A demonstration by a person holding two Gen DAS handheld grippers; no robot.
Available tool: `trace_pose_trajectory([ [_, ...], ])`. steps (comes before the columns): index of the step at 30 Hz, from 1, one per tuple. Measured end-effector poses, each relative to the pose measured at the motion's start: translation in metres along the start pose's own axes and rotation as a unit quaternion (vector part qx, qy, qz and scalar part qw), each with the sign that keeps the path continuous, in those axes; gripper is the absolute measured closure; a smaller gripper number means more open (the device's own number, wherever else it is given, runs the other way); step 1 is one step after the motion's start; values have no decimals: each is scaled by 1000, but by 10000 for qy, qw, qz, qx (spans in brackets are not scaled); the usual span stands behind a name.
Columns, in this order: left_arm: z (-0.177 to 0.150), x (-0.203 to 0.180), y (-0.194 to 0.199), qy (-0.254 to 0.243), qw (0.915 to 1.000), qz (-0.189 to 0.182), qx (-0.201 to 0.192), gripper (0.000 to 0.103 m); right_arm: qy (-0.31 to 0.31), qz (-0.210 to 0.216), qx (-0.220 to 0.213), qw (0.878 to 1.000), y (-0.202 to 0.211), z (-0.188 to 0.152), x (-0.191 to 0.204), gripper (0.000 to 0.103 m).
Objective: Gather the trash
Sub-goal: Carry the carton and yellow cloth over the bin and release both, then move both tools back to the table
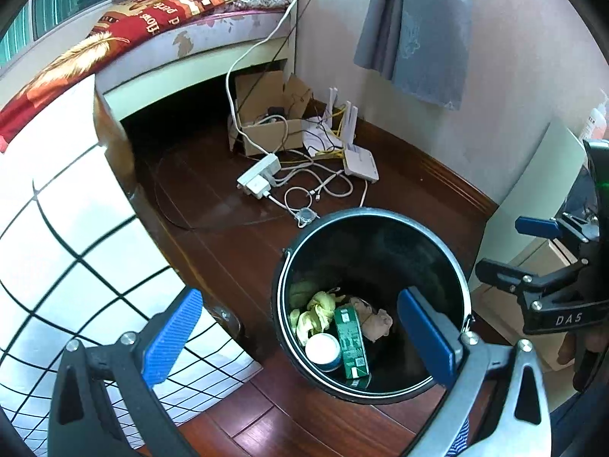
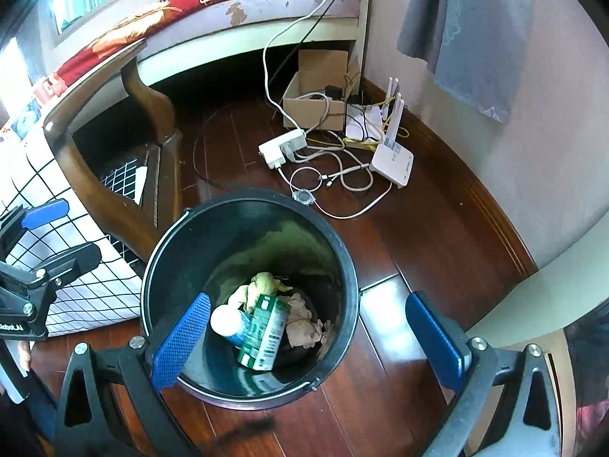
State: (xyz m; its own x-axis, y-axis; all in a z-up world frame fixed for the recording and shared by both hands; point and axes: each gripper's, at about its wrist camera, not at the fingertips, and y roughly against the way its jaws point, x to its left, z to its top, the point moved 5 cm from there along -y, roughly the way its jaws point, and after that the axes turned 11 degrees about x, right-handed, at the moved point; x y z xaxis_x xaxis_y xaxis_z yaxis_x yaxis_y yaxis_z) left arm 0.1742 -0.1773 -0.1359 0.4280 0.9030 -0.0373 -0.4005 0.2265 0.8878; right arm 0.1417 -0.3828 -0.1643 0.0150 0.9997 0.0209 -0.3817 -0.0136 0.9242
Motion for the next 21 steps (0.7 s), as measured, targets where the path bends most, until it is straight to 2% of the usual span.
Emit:
trace_pose_trajectory([
  [21,-5,25,60,234,9984,258,-451,0,340,128,-503,9981,52,11,40,0],
])
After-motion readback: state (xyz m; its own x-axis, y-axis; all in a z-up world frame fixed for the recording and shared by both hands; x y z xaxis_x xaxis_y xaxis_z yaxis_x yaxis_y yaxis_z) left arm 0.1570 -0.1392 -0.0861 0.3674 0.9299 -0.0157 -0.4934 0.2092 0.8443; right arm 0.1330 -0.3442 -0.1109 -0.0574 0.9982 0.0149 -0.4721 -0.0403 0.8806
